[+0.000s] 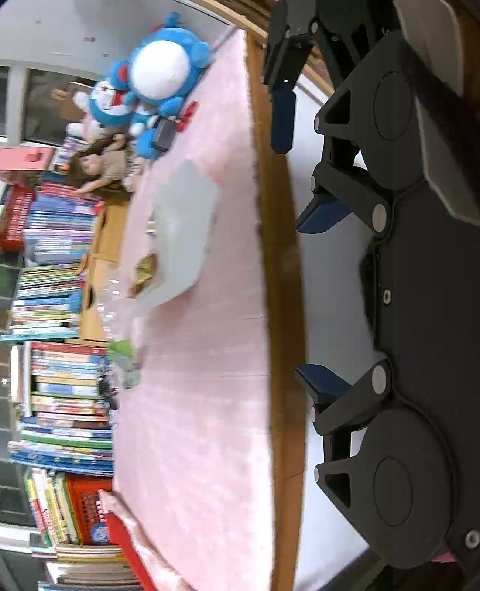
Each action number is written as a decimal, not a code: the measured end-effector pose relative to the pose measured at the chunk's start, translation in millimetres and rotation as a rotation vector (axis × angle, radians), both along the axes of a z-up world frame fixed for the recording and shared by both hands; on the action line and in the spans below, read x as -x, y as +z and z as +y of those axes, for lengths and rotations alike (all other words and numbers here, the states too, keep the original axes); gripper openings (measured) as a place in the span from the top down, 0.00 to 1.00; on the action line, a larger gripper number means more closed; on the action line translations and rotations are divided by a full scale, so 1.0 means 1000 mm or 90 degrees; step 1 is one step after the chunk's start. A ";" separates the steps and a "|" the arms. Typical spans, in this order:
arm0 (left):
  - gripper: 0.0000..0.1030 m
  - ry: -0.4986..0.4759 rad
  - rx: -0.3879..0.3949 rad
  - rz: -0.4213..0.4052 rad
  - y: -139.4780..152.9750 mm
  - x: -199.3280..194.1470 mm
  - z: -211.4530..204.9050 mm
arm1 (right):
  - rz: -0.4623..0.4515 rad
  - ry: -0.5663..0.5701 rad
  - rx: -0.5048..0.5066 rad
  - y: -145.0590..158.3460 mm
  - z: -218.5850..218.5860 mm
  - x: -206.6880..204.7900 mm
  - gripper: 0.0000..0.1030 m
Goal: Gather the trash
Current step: 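Open both tools over the bag and raise them back over the bed, then grasp the white paper sheet with the left tool while the right tool grasps the colorful snack packet, then lift the paper sheet and snack packet and carry them toward the bed edge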
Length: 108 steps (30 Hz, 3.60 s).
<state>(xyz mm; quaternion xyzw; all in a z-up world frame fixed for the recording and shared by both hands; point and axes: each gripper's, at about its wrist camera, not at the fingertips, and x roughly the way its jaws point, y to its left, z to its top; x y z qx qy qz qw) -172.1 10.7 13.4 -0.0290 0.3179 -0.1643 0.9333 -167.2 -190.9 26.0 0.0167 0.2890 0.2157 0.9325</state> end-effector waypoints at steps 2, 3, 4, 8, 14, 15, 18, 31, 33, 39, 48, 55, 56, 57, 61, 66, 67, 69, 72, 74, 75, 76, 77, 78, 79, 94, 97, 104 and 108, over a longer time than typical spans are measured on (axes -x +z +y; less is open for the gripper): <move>0.25 -0.003 0.008 -0.015 0.013 0.002 0.004 | -0.015 -0.006 -0.015 0.009 -0.003 -0.001 0.13; 0.24 -0.003 0.011 -0.025 0.017 0.002 0.005 | -0.028 -0.011 -0.017 0.014 -0.004 -0.002 0.12; 0.24 -0.003 0.015 -0.036 0.023 0.001 0.006 | -0.041 -0.017 -0.017 0.018 -0.005 -0.002 0.12; 0.23 -0.003 0.024 -0.073 0.041 -0.009 0.005 | -0.080 -0.037 -0.011 0.033 -0.012 -0.005 0.10; 0.22 0.003 0.039 -0.099 0.056 -0.039 -0.001 | -0.124 -0.067 0.016 0.045 -0.020 -0.017 0.06; 0.21 0.004 0.042 -0.097 0.057 -0.046 -0.003 | -0.128 -0.074 0.017 0.047 -0.023 -0.021 0.06; 0.21 0.018 0.053 -0.090 0.054 -0.070 -0.007 | -0.132 -0.102 0.018 0.052 -0.034 -0.040 0.06; 0.21 0.091 0.055 -0.028 0.011 -0.179 -0.046 | -0.038 -0.247 -0.014 0.037 -0.102 -0.188 0.06; 0.21 0.093 0.057 -0.016 0.005 -0.189 -0.050 | -0.021 -0.252 -0.016 0.030 -0.106 -0.209 0.06; 0.24 0.091 0.065 0.014 -0.009 -0.213 -0.061 | 0.031 -0.243 0.008 0.007 -0.099 -0.252 0.06; 0.28 0.090 0.103 0.014 -0.016 -0.222 -0.068 | 0.084 -0.238 0.039 -0.017 -0.093 -0.290 0.08; 0.71 0.071 0.136 0.015 -0.023 -0.223 -0.073 | 0.090 -0.245 0.037 -0.023 -0.093 -0.293 0.25; 0.78 0.074 0.136 0.014 -0.024 -0.222 -0.075 | 0.089 -0.245 0.034 -0.023 -0.094 -0.293 0.29; 0.85 0.076 0.130 0.011 -0.025 -0.222 -0.076 | 0.087 -0.245 0.033 -0.023 -0.094 -0.292 0.30; 0.92 0.067 0.133 0.004 -0.023 -0.217 -0.077 | 0.077 -0.244 0.027 -0.022 -0.094 -0.289 0.41; 0.97 0.064 0.114 -0.023 -0.014 -0.209 -0.077 | 0.067 -0.247 0.013 -0.017 -0.095 -0.281 0.48; 0.97 0.065 0.112 -0.028 -0.012 -0.207 -0.077 | 0.062 -0.247 0.014 -0.015 -0.095 -0.279 0.49; 0.97 0.067 0.108 -0.038 -0.007 -0.204 -0.075 | 0.055 -0.247 0.014 -0.012 -0.095 -0.275 0.51; 0.98 0.070 0.105 -0.052 0.000 -0.199 -0.072 | 0.045 -0.243 0.011 -0.006 -0.094 -0.266 0.52; 0.98 0.072 0.104 -0.057 0.003 -0.196 -0.068 | 0.034 -0.241 0.018 -0.002 -0.092 -0.260 0.53; 0.98 0.075 0.104 -0.059 0.005 -0.194 -0.066 | 0.029 -0.239 0.022 0.000 -0.090 -0.256 0.54; 0.98 0.079 0.102 -0.063 0.006 -0.191 -0.063 | 0.025 -0.236 0.024 0.002 -0.089 -0.253 0.54; 0.98 0.081 0.100 -0.066 0.008 -0.189 -0.061 | 0.021 -0.232 0.024 0.004 -0.087 -0.249 0.54; 0.98 0.085 0.095 -0.071 0.009 -0.186 -0.059 | 0.018 -0.227 0.025 0.006 -0.085 -0.244 0.54; 0.98 0.086 0.091 -0.076 0.011 -0.183 -0.056 | 0.015 -0.223 0.025 0.008 -0.084 -0.240 0.54; 0.60 0.116 0.142 0.023 -0.019 -0.207 -0.043 | 0.020 -0.184 0.010 0.000 -0.062 -0.206 0.56; 0.92 0.134 0.132 0.026 -0.018 -0.205 -0.042 | 0.017 -0.193 -0.001 0.001 -0.063 -0.204 0.57; 0.99 0.127 0.112 -0.022 0.002 -0.184 -0.032 | 0.007 -0.186 -0.015 0.007 -0.066 -0.190 0.57; 1.00 0.128 0.113 -0.044 0.016 -0.168 -0.025 | -0.004 -0.172 -0.019 0.016 -0.062 -0.178 0.57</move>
